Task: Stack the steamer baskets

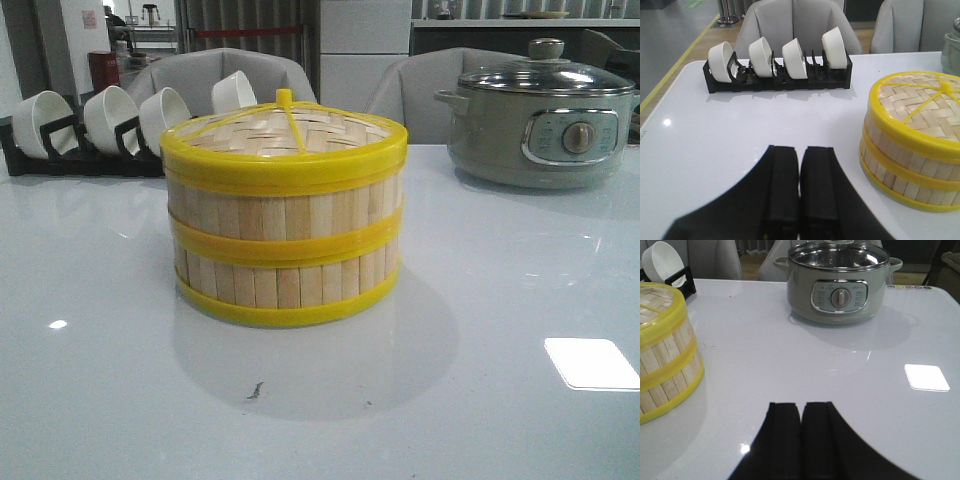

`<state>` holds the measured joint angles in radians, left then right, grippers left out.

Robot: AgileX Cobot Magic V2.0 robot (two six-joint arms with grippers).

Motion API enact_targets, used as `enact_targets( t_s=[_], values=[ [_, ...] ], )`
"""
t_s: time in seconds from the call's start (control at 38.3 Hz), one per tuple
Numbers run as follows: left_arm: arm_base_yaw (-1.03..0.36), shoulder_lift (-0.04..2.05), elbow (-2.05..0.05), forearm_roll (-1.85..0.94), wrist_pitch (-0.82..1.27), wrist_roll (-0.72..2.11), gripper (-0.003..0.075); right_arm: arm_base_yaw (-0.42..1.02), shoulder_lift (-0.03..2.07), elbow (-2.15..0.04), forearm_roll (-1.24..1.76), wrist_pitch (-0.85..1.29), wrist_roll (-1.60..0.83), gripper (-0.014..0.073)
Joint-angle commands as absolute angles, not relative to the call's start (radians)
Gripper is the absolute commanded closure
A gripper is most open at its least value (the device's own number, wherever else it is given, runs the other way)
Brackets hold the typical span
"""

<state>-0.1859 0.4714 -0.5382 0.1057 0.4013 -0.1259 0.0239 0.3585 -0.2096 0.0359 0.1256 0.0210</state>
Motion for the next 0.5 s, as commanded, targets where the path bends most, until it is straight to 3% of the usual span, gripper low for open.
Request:
enact_targets(
  t_s=[0.0, 0.31, 0.47],
  values=[
    [-0.183, 0.475, -0.567, 0.105, 0.313, -0.131, 0.0634, 0.017, 0.363, -0.239, 0.029, 0.034, 0.014, 0.0538],
    [-0.183, 0.424, -0.535, 0.048, 0.309, -0.125, 0.0634, 0.017, 0.363, -0.239, 0.029, 0.034, 0.014, 0.0538],
    [-0.167, 0.321, -0.382, 0.072, 0.244, -0.114, 0.0634, 0.017, 0.363, -0.239, 0.029, 0.034, 0.014, 0.0538]
  ],
)
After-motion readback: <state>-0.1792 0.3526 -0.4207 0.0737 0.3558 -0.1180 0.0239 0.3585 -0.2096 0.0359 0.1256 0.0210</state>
